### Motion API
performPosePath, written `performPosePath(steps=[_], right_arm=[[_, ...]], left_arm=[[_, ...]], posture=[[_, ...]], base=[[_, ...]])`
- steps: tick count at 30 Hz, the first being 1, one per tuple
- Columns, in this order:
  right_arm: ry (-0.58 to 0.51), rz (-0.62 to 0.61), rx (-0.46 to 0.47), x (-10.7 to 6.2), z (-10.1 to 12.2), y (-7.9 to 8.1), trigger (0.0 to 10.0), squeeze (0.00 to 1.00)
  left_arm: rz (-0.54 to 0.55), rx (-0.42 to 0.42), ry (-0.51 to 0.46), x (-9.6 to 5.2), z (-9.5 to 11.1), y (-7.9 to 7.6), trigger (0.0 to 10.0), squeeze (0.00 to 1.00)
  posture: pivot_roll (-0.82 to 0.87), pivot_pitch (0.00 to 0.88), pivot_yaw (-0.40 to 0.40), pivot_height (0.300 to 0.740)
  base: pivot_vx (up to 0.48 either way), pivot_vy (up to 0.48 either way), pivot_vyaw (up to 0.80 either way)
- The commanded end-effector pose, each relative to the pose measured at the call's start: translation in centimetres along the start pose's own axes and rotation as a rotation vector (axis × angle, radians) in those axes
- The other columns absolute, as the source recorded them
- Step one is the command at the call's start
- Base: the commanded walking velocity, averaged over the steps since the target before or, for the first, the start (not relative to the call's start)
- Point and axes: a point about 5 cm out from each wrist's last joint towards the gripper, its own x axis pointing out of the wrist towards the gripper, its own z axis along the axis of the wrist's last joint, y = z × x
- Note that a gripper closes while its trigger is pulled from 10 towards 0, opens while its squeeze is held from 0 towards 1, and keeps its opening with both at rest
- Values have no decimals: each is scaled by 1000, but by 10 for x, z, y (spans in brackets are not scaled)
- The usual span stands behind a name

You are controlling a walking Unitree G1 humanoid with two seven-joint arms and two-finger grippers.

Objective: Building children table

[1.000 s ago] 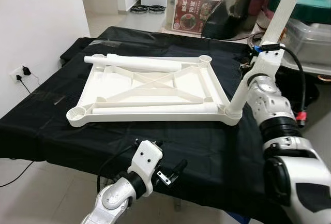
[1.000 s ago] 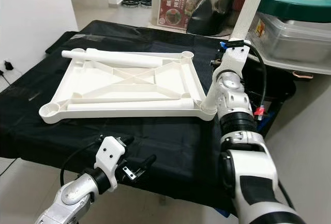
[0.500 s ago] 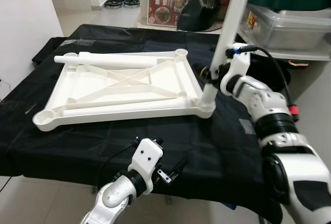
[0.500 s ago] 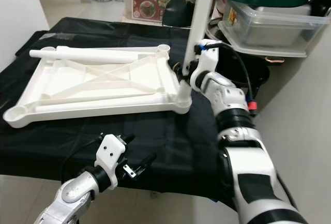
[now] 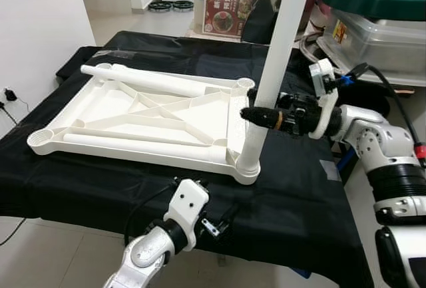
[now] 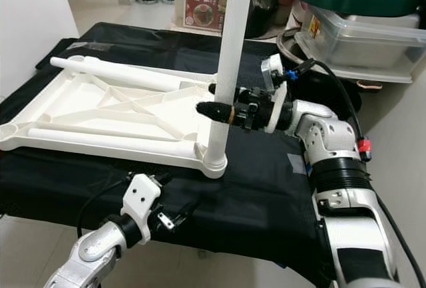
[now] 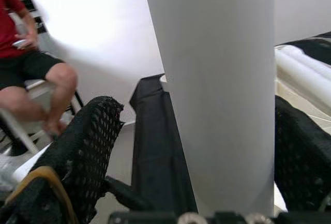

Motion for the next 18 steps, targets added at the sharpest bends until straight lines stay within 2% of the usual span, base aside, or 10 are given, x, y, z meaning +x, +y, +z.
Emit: performPosePath(steps=[1,2,3,9,13,14,15,16,17,18], right_arm=[[27,84,-1,5,-2,7,10000,0],[27,84,-1,5,-2,7,10000,0],[42,99,-11,8,-2,8,0,0],[51,-2,-70,21,0,-2,0,0],[44,-42,-82,21,2,-5,0,0],[48,-148,-97,21,1,-14,0,0],[42,-329,-117,21,2,-28,0,0],[42,-329,-117,21,2,-28,0,0],[33,-513,-113,18,2,-41,0,0],[33,-513,-113,18,2,-41,0,0]], left_arm=[[0,-2,17,-1,-4,0,10000,0],[0,-2,17,-1,-4,0,10000,0],[-1,-1,17,-1,-4,-1,10000,0],[-2,-1,16,-1,-4,-1,10000,0],[-1,0,15,-1,-4,-1,10000,0],[0,0,15,-1,-5,-1,10000,0],[0,0,15,-1,-5,-2,10000,0],[0,0,15,-1,-5,-2,10000,0],[0,-1,15,-1,-5,-2,10000,0],[0,-1,15,-1,-5,-2,10000,0]], posture=[[135,50,-72,740],[135,50,-72,740],[138,47,-76,740],[139,39,-78,740],[139,39,-78,740],[141,32,-82,740],[138,29,-81,740],[138,29,-81,740],[135,28,-77,740],[135,28,-77,740]], base=[[0,0,0],[0,0,0],[0,0,0],[0,0,0],[0,0,0],[0,0,0],[0,0,0],[0,0,0],[0,0,0],[0,0,0]])
